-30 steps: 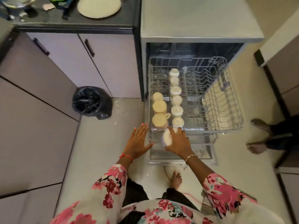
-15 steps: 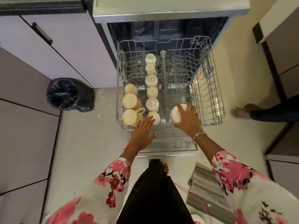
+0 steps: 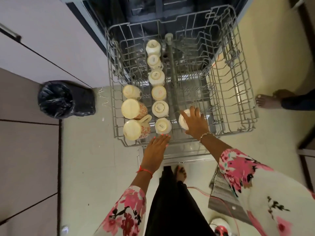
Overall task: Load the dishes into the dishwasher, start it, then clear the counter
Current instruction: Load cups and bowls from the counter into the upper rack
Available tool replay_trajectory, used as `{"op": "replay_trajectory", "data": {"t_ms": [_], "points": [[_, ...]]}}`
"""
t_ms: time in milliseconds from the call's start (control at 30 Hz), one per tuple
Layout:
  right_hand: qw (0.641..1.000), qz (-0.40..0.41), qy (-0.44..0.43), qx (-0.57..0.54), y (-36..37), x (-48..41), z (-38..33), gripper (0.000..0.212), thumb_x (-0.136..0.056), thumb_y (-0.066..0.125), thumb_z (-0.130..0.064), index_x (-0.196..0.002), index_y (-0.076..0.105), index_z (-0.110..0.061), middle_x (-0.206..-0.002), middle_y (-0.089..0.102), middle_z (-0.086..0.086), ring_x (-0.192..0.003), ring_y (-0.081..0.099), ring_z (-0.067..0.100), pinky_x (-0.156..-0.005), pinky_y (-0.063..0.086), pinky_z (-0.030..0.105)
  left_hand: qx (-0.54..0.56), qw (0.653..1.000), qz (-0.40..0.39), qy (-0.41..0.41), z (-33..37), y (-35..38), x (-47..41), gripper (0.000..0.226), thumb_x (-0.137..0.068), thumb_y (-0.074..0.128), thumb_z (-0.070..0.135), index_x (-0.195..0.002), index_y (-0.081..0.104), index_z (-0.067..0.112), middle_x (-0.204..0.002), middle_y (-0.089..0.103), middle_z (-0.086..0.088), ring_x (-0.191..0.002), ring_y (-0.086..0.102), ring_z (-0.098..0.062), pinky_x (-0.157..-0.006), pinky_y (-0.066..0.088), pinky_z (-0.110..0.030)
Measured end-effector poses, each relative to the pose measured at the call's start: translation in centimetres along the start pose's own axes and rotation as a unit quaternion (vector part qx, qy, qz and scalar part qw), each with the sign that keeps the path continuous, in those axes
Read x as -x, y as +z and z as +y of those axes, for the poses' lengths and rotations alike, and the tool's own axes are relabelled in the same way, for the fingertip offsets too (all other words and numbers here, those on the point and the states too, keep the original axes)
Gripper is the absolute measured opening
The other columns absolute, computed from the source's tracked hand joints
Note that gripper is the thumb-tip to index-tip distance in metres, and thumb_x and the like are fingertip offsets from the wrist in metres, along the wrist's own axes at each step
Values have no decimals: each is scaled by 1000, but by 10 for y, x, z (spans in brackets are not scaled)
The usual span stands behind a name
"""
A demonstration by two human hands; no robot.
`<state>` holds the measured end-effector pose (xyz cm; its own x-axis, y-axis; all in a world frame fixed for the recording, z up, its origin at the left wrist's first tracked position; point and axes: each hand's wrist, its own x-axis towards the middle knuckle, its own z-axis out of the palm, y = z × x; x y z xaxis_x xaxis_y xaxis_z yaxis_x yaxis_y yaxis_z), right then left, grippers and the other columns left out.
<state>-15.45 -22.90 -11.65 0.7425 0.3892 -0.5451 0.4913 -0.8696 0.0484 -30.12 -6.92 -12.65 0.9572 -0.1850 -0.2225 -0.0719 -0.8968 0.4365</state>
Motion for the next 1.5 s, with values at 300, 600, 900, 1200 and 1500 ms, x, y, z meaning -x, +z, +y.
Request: {"op": "replay_trajectory", "data": {"t_ms": [300,600,900,1200,1500], "points": [[999,-26,12,-28,5,-2,1,102,-75,66,-54,-147,-4,-34,-154,-1,18,-140,4,44,-103,25,64,15,997,67,-22,7,-1,-1,59,-71,34,-7,-118,61,12,-113,67,-6,-105,63,-24,-92,46,-41],[987,69,-34,-140,-22,23,-15,78,-88,56,-42,-148,15,-16,-155,8,16,-144,1,31,-115,6,45,66,997,36,-4,6,-37,9,39,-73,62,-11,-110,64,2,-102,69,-16,-90,66,-33,-76,54,-39],[974,118,-158,-116,-126,48,-115,69,-94,45,-39,-147,16,-7,-155,8,16,-145,5,29,-116,7,37,-20,980,190,-59,-87,-139,93,35,-86,45,33,-101,68,11,-99,70,-4,-88,68,-21,-83,46,-26],[956,195,-200,-93,-248,-12,-320,70,-96,39,-44,-149,10,-10,-157,2,8,-145,-2,21,-117,0,33,-24,970,166,-175,-271,-302,170,86,-77,11,62,-141,37,11,-150,32,-3,-142,21,-17,-115,4,-29],[935,231,-253,-93,-369,-87,-506,74,-96,37,-46,-148,5,-4,-157,0,11,-145,-3,22,-116,-3,31,-79,935,240,-249,-458,-444,228,96,-71,5,68,-145,29,11,-153,24,-4,-144,13,-18,-116,1,-34]]}}
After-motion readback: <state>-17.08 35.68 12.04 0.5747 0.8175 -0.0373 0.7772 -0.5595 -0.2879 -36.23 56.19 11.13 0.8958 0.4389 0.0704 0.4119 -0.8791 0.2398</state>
